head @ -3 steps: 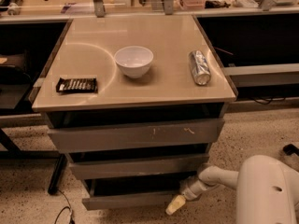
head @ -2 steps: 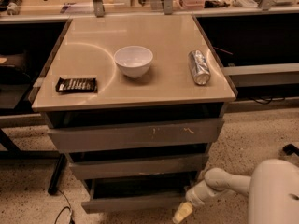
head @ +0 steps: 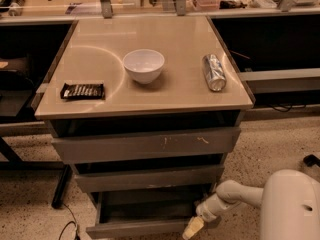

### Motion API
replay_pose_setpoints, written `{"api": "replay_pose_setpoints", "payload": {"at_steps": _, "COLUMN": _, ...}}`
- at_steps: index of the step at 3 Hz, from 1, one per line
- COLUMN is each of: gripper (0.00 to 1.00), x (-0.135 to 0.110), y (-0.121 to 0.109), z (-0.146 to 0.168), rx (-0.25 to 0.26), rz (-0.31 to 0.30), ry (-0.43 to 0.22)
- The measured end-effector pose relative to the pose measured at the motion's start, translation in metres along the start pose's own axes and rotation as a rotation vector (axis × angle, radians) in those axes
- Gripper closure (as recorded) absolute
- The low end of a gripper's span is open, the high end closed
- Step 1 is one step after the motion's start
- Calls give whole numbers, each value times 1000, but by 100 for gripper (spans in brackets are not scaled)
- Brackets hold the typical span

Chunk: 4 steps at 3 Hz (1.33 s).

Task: Open bottom drawer

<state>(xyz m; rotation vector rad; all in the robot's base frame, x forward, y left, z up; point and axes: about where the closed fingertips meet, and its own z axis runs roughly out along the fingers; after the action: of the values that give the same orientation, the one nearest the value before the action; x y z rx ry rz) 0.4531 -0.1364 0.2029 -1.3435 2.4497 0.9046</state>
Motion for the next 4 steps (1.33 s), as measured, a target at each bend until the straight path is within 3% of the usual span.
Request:
{"api": "replay_pose_setpoints", "payload": {"at_steps": 2, "gripper": 0, "x": 37, "y": 23, "z": 8, "rx": -56, "rz": 41, "ry": 90}}
{"api": "replay_pose_setpoints", "payload": {"at_steps": 4, "gripper": 0, "x": 77, "y": 69, "z": -12, "rx": -74, "rz": 128, "ry": 170}}
